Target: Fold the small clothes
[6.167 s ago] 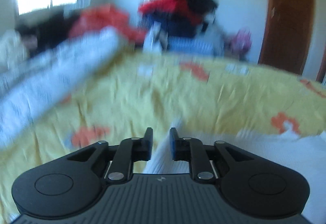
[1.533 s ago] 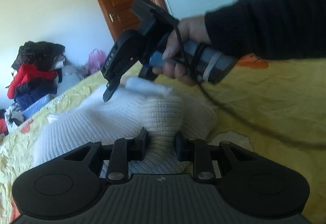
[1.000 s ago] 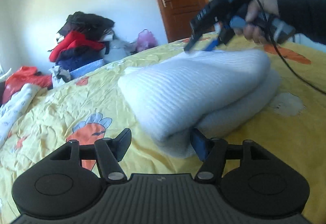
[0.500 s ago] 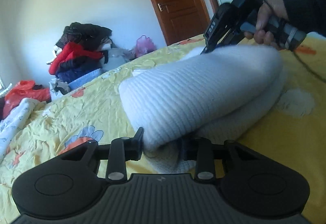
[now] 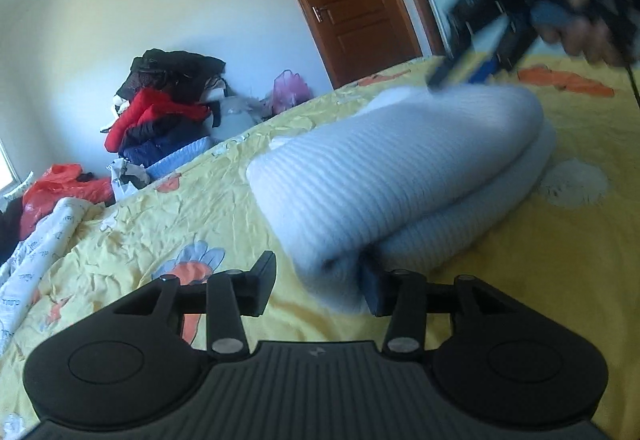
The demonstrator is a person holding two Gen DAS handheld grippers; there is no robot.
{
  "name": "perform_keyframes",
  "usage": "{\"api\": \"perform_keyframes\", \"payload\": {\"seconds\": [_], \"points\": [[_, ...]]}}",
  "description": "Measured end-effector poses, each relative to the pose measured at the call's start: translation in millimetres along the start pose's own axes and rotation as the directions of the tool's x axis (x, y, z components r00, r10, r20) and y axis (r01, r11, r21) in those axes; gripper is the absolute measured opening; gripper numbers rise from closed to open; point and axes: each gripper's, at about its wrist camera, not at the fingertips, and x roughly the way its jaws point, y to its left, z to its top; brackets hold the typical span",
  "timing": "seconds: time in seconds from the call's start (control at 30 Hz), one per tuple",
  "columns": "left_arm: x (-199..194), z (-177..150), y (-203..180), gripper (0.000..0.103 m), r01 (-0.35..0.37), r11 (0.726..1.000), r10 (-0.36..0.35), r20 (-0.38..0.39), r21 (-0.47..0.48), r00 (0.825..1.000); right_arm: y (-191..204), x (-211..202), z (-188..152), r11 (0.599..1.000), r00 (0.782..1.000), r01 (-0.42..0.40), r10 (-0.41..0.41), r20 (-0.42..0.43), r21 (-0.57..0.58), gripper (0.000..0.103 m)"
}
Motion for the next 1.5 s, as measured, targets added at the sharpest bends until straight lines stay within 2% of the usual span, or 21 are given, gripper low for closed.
{"api": "perform_keyframes", "payload": {"seconds": [0.07, 0.1, 0.23, 0.4, 0.57, 0.6, 0.63, 0.7, 0.73, 0.8, 0.83, 0.87, 0.9, 0.97, 1.03, 1.13, 1.2, 1.3, 1.33, 1.4, 1.5], "points": [[6.8, 3.6, -3.0, 0.044, 0.014, 1.0, -0.014, 0.016, 0.0, 1.0, 4.7, 10.9, -7.7, 1.0, 1.0, 0.008, -0.008, -0.026, -0.026, 0.046], [13.1, 4.1, -2.4, 0.043, 0.012, 1.0, -0.012, 0.012, -0.001, 1.0, 6.1, 13.3, -10.3, 0.999, 1.0, -0.019, 0.018, -0.021, -0.041, 0.026], [12.5, 7.6, 6.4, 0.033, 0.039, 0.999, -0.038, 0.023, -0.037, 0.999, 12.6, -7.3, -13.9, 0.996, 1.0, -0.014, 0.016, 0.025, -0.088, 0.019], [19.6, -1.9, -7.0, 0.032, 0.014, 1.0, -0.015, 0.029, 0.025, 0.999, -24.8, 3.2, -30.0, 0.999, 0.999, -0.032, 0.031, 0.039, 0.023, 0.017], [3.5, 1.6, 13.6, 0.042, 0.091, 0.996, -0.091, 0.003, 0.01, 0.996, -16.8, -4.8, -20.3, 0.996, 0.998, -0.054, 0.052, 0.03, 0.076, 0.051], [-4.0, 0.8, 22.6, 0.044, 0.122, 0.993, -0.122, 0.003, -0.001, 0.993, -18.4, -11.8, -17.5, 0.991, 0.996, -0.078, 0.073, 0.054, 0.105, 0.066], [-11.5, -0.4, 33.6, 0.052, 0.151, 0.988, -0.151, 0.009, -0.021, 0.988, -21.2, -20.8, -15.2, 0.986, 0.991, -0.105, 0.092, 0.1, 0.128, 0.083], [-18.5, -0.6, 62.4, 0.076, 0.186, 0.977, -0.185, 0.015, -0.104, 0.983, -31.0, -34.3, -9.8, 0.979, 0.976, -0.133, 0.101, 0.193, 0.158, 0.103], [-16.5, 1.5, 79.1, 0.086, 0.197, 0.965, -0.197, 0.015, -0.172, 0.98, -37.2, -33.7, -6.0, 0.978, 0.975, -0.125, 0.091, 0.203, 0.166, 0.1], [0.5, 6.6, 119.4, 0.086, 0.23, 0.891, -0.242, 0.018, -0.39, 0.97, -51.0, -22.1, 1.1, 0.977, 0.985, -0.08, 0.048, 0.164, 0.197, 0.1], [16.5, 6.7, 140.7, 0.086, 0.252, 0.807, -0.285, 0.022, -0.534, 0.958, -57.1, -13.0, 3.6, 0.975, 0.989, -0.068, 0.039, 0.141, 0.209, 0.099], [34.8, 2.9, 156.8, 0.086, 0.286, 0.697, -0.347, 0.04, -0.658, 0.937, -63.2, -2.6, 5.6, 0.973, 0.992, -0.071, 0.045, 0.119, 0.221, 0.098], [58.8, -4.4, 170.9, 0.086, 0.306, 0.562, -0.411, 0.062, -0.768, 0.91, -69.4, 9.3, 7.7, 0.97, 0.994, -0.077, 0.057, 0.092, 0.231, 0.098], [101.0, -13.9, 178.3, 0.085, 0.297, 0.385, -0.497, 0.075, -0.874, 0.864, -77.2, 32.6, 7.7, 0.961, 0.997, -0.076, 0.071, 0.026, 0.268, 0.098], [131.7, -16.6, 171.4, 0.084, 0.297, 0.296, -0.548, 0.093, -0.908, 0.832, -78.3, 40.3, 6.7, 0.951, 0.991, -0.134, 0.126, 0.049, 0.279, 0.098], [172.1, -14.8, 151.4, 0.084, 0.306, 0.183, -0.66, 0.114, -0.934, 0.743, -73.6, 51.8, 9.1, 0.93, 0.982, -0.188, 0.189, 0.029, 0.316, 0.091], [183.5, -4.7, 143.4, 0.085, 0.312, 0.221, -0.661, 0.093, -0.924, 0.744, -60.5, 59.2, 7.5, 0.965, 0.992, -0.128, 0.128, 0.016, 0.229, 0.073], [187.0, 1.5, 141.9, 0.071, 0.297, 0.252, -0.657, 0.063, -0.921, 0.751, -48.2, 59.2, 0.6, 0.973, 0.993, -0.114, 0.111, 0.029, 0.198, 0.063], [182.1, 5.6, 142.5, 0.06, 0.311, 0.29, -0.648, 0.054, -0.905, 0.76, -44.5, 56.8, -1.0, 0.972, 0.993, -0.115, 0.11, 0.036, 0.205, 0.058], [169.6, 17.9, 150.8, 0.054, 0.325, 0.351, -0.625, 0.039, -0.878, 0.779, -35.3, 53.1, 3.0, 0.974, 0.994, -0.111, 0.104, 0.043, 0.2, 0.052], [155.0, 31.5, 167.5, 0.052, 0.346, 0.392, -0.605, 0.045, -0.853, 0.795, -15.2, 47.0, 15.9, 0.961, 0.979, -0.2, 0.187, 0.083, 0.19, 0.045]]}}
